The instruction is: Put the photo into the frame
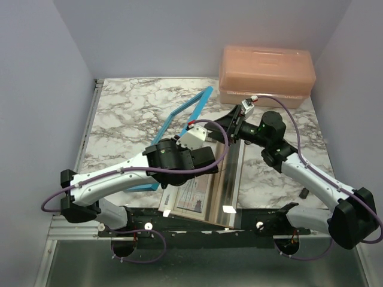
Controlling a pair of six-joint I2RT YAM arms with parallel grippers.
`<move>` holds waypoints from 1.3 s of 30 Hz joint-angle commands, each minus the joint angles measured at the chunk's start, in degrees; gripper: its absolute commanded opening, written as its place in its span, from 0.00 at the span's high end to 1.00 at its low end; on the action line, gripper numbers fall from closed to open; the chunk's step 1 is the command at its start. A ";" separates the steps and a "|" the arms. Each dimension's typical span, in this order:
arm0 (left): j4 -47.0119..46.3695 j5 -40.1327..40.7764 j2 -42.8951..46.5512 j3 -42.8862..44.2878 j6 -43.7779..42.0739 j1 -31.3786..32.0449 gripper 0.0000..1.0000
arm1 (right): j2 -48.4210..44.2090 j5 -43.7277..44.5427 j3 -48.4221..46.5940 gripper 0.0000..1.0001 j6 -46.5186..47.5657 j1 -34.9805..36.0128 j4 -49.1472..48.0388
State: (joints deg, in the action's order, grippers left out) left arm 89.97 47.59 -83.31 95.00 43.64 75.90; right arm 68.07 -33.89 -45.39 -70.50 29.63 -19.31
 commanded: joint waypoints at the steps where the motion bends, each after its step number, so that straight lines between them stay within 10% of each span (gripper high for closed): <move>1: -11.03 -6.12 7.06 -1.50 -3.86 -2.88 1.00 | -2.41 2.61 -1.44 0.00 5.02 -0.01 3.53; 39: -42.72 -46.04 32.83 -21.00 -11.76 -42.40 1.00 | 5.67 24.69 -1.26 0.00 25.63 -0.02 35.03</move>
State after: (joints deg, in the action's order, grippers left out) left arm 52.64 12.49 -52.01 76.36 26.61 36.62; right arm 73.19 -13.54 -47.70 -47.09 29.63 13.08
